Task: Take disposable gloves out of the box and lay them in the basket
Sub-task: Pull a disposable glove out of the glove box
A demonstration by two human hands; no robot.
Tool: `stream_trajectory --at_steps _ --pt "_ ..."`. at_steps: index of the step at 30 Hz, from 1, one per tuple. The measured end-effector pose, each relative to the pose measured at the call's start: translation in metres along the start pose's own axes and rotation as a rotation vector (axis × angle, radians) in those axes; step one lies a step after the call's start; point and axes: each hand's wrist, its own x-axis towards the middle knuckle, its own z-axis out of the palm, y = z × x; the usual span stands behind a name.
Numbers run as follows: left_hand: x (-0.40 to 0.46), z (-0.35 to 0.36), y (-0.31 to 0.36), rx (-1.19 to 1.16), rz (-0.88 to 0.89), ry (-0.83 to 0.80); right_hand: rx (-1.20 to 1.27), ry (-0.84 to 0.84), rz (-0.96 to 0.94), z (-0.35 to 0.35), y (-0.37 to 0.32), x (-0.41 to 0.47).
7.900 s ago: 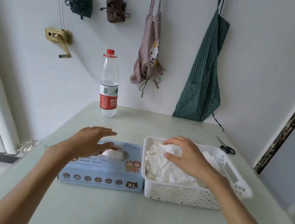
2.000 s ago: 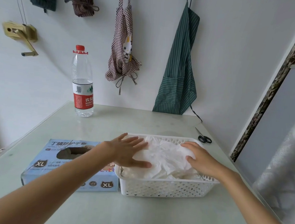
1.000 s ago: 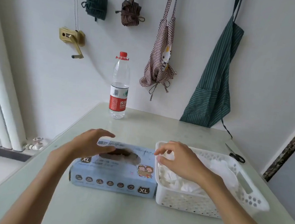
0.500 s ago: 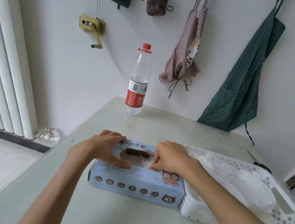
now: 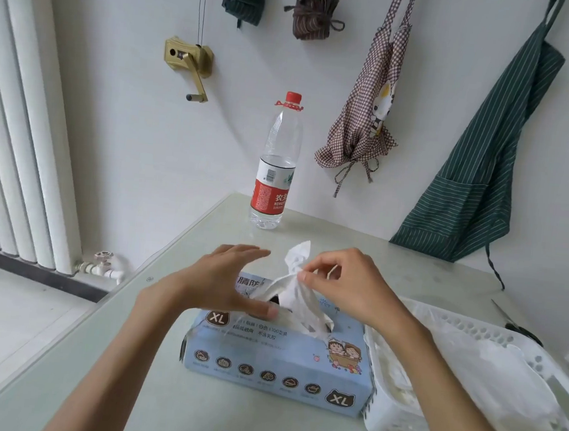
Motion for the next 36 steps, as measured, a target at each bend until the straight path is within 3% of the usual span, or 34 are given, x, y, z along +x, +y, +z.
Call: stream_trajectory --at_steps 5,10,14,16,20,24,27,29,32,36 --pt "0.009 0.002 0.01 -0.307 0.129 0.146 0.13 0.054 0.052 0.016 0.005 -0.007" --pt "0.01 -0.004 0.0 -0.242 0.061 0.22 -0.07 -0.022 0.165 0.007 0.02 -0.024" --pt "0.003 -0.016 0.004 -0.257 0.068 0.319 -0.172 -0.024 0.099 0.018 0.018 -0.034" --pt "0.001 -0.018 -0.002 -0.231 0.018 0.294 -0.169 0.028 0.074 0.023 0.017 -0.033" --pt "-0.002 -0.017 -0.014 0.06 -0.122 0.103 -0.037 0.05 0.077 0.019 0.02 -0.032" --pt "-0.005 -0.019 0.009 -0.237 0.085 0.066 0.05 0.053 0.068 0.018 0.019 -0.033" --pt "-0.006 -0.011 0.025 -0.143 0.114 -0.028 0.102 0.071 0.065 0.021 0.018 -0.033" --pt "0.0 -0.001 0.026 0.02 0.091 0.051 0.166 0.102 0.066 0.02 0.017 -0.032" --pt "0.007 0.004 0.023 0.07 0.089 0.248 0.232 0.111 0.063 0.014 0.017 -0.032" --pt "0.006 -0.002 0.012 0.019 0.046 0.276 0.326 0.049 0.101 0.002 0.022 -0.033"
